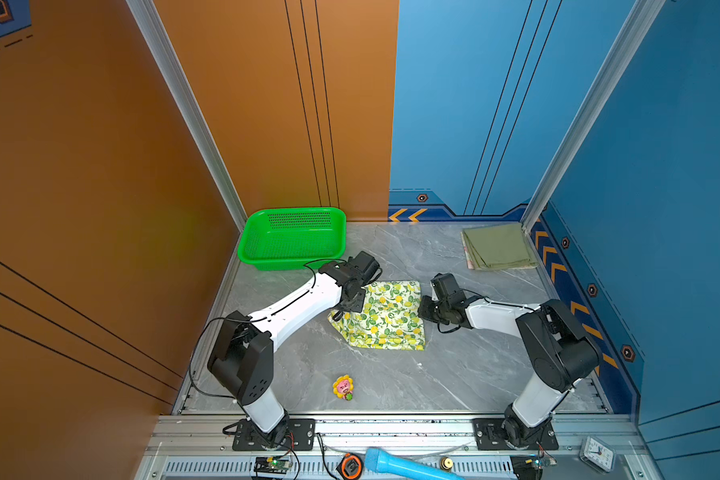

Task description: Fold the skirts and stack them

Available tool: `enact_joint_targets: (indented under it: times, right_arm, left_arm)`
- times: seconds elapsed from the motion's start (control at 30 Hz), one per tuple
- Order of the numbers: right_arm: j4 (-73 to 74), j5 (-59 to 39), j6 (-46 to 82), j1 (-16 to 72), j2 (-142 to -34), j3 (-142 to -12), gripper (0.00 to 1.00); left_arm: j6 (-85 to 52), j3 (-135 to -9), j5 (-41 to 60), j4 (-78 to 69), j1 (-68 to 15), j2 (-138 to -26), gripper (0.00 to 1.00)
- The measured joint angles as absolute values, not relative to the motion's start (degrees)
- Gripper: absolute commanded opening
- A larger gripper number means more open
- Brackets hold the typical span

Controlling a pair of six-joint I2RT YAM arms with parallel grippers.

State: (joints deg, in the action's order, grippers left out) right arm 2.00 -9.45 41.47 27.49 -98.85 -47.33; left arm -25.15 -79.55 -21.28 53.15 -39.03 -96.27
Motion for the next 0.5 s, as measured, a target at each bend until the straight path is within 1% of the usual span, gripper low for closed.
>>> enact_joint_targets:
  times: [0.13, 0.27, 0.5]
  right_arm:
    - [4.8, -8.0, 44.2, 28.7, -98.8, -46.2, 0.06]
    - [7.0, -6.7, 46.7, 30.1, -98.8, -45.4, 0.05]
    - [12.4, -5.7, 51.1, 31.8, -98.8, -42.9, 0.04]
  left_arm:
    - [-24.0, -84.2, -24.0, 55.2, -44.1, -100.1, 0.0]
    - [-23.1, -88.0, -24.0, 56.0, -48.2, -104.6, 0.0]
    - [-21.8, -94.4, -22.2, 56.7, -52.2, -111.8, 0.0]
